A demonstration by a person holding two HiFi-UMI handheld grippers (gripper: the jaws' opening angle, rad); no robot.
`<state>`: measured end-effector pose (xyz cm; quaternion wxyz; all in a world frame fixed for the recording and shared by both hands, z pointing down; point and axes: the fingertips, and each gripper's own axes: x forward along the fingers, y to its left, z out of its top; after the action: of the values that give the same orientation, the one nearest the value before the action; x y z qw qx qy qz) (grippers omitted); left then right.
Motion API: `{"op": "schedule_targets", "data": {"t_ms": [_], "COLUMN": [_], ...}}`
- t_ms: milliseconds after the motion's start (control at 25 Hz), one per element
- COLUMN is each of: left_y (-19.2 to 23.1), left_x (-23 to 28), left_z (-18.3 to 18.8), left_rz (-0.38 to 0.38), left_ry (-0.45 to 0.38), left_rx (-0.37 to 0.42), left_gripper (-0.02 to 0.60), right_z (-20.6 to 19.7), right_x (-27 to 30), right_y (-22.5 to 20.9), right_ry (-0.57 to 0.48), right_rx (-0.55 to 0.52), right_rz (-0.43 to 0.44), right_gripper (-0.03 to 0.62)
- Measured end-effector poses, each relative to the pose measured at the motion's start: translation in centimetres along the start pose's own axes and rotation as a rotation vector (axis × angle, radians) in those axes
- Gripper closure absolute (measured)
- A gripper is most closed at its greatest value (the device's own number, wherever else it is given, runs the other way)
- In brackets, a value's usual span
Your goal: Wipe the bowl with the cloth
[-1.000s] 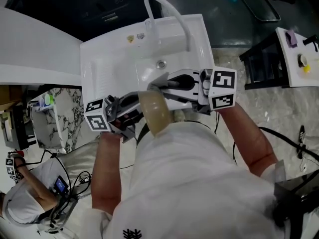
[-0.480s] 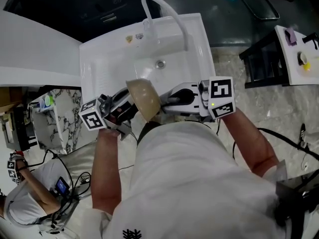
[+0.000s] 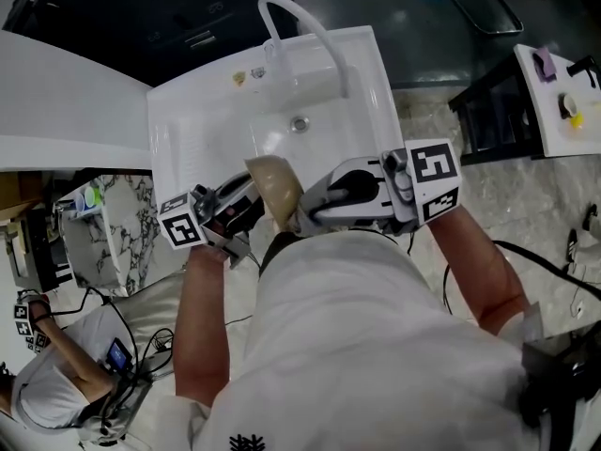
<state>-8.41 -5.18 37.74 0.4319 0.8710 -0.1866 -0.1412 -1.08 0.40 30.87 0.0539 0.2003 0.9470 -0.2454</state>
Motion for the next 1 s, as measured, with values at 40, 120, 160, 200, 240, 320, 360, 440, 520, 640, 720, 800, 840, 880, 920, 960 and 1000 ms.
{"op": "schedule_targets", "data": {"t_ms": [40,120,160,200,240,320,360,440,520,640,720,800,840,880,920,960,1000], "left_y": [0.1,0.2,0.2,0.1,0.0,-0.3,-0.6,-1.2,-1.9,-3.1,-3.7,-4.1,-4.3,-4.5,-4.7,-4.9,-5.1], "left_x": [0.0,0.2,0.3,0.4,0.6,0.9,1.1,1.6,2.1,2.8,3.1,3.1,3.1,3.1,3.0,2.9,2.8], "left_z": [-0.2,-0.7,-0.9,-1.2,-1.5,-2.0,-2.3,-2.9,-3.5,-3.8,-3.7,-3.4,-3.2,-3.0,-2.7,-2.4,-2.0], "left_rz": [0.001,0.001,-0.002,-0.005,-0.009,-0.024,-0.033,-0.055,-0.081,-0.123,-0.146,-0.167,-0.174,-0.180,-0.185,-0.189,-0.192], "left_ry": [0.011,0.035,0.047,0.058,0.071,0.101,0.116,0.145,0.172,0.194,0.192,0.178,0.170,0.161,0.151,0.138,0.122], "left_rx": [0.000,-0.002,-0.002,-0.001,0.002,0.011,0.016,0.026,0.036,0.051,0.052,0.049,0.050,0.052,0.055,0.057,0.058], "left_gripper": [0.565,0.565,0.565,0.563,0.565,0.564,0.565,0.565,0.563,0.565,0.565,0.563,0.565,0.563,0.564,0.563,0.563], "right_z": [0.3,0.9,1.3,1.8,2.2,3.1,3.5,4.1,4.4,4.3,3.9,3.3,3.0,2.7,2.4,2.1,1.7], "right_x": [0.0,0.0,0.0,-0.1,-0.2,-0.4,-0.5,-0.6,-0.7,-0.5,-0.5,-0.4,-0.4,-0.3,-0.3,-0.3,-0.2], "right_y": [0.0,-0.1,-0.2,-0.3,-0.4,-0.8,-1.0,-1.6,-2.2,-3.4,-4.3,-5.2,-5.5,-5.7,-5.8,-5.9,-6.0], "right_ry": [-0.002,-0.014,-0.023,-0.034,-0.047,-0.070,-0.077,-0.084,-0.085,-0.079,-0.073,-0.062,-0.056,-0.049,-0.043,-0.037,-0.029], "right_rx": [-0.015,-0.039,-0.049,-0.058,-0.066,-0.079,-0.086,-0.100,-0.106,-0.100,-0.087,-0.074,-0.067,-0.061,-0.055,-0.048,-0.041], "right_rz": [-0.002,-0.010,-0.015,-0.020,-0.026,-0.040,-0.049,-0.068,-0.092,-0.131,-0.159,-0.188,-0.199,-0.206,-0.211,-0.214,-0.217], "right_gripper": [0.551,0.551,0.551,0.551,0.551,0.551,0.551,0.551,0.551,0.551,0.551,0.551,0.551,0.551,0.551,0.551,0.551]}}
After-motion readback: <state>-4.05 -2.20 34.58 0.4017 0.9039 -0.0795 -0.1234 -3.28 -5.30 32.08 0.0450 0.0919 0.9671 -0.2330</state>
